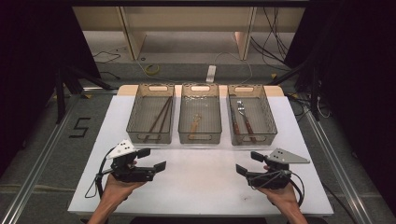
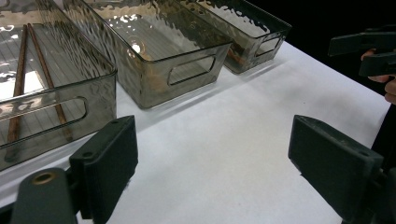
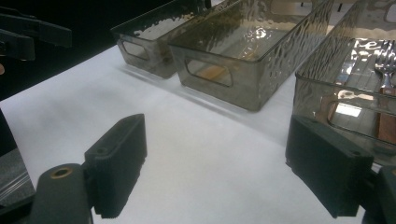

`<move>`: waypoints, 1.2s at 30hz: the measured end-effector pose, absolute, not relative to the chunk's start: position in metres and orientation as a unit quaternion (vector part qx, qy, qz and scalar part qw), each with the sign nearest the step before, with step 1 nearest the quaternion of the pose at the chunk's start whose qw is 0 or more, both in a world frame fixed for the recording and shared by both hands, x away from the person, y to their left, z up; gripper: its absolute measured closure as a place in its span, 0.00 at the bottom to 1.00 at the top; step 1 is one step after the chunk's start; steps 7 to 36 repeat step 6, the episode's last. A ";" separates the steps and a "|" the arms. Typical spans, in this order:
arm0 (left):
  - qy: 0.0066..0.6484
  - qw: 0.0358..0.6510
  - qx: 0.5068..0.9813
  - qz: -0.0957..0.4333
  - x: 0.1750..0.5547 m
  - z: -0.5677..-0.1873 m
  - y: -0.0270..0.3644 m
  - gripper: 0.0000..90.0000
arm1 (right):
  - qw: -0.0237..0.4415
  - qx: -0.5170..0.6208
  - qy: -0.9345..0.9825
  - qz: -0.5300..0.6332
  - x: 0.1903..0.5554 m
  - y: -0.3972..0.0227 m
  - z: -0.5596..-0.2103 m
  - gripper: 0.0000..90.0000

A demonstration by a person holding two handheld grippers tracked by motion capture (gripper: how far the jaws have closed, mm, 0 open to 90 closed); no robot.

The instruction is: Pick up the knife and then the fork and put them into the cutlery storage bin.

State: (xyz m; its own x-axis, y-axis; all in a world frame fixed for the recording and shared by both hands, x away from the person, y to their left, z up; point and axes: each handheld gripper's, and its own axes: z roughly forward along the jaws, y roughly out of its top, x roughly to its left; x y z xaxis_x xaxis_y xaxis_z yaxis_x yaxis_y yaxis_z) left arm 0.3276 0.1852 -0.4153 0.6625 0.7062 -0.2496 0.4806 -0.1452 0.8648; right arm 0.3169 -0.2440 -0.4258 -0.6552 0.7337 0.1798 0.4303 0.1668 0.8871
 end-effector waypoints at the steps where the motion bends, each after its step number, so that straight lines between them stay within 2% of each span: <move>1: 0.396 0.520 0.749 0.108 0.328 -0.415 0.185 0.17 | 0.147 0.388 0.749 0.516 0.317 -0.244 -0.426 0.23; 36: 0.394 0.519 0.751 0.109 0.328 -0.415 0.185 0.17 | 0.144 0.389 0.748 0.517 0.317 -0.244 -0.426 0.22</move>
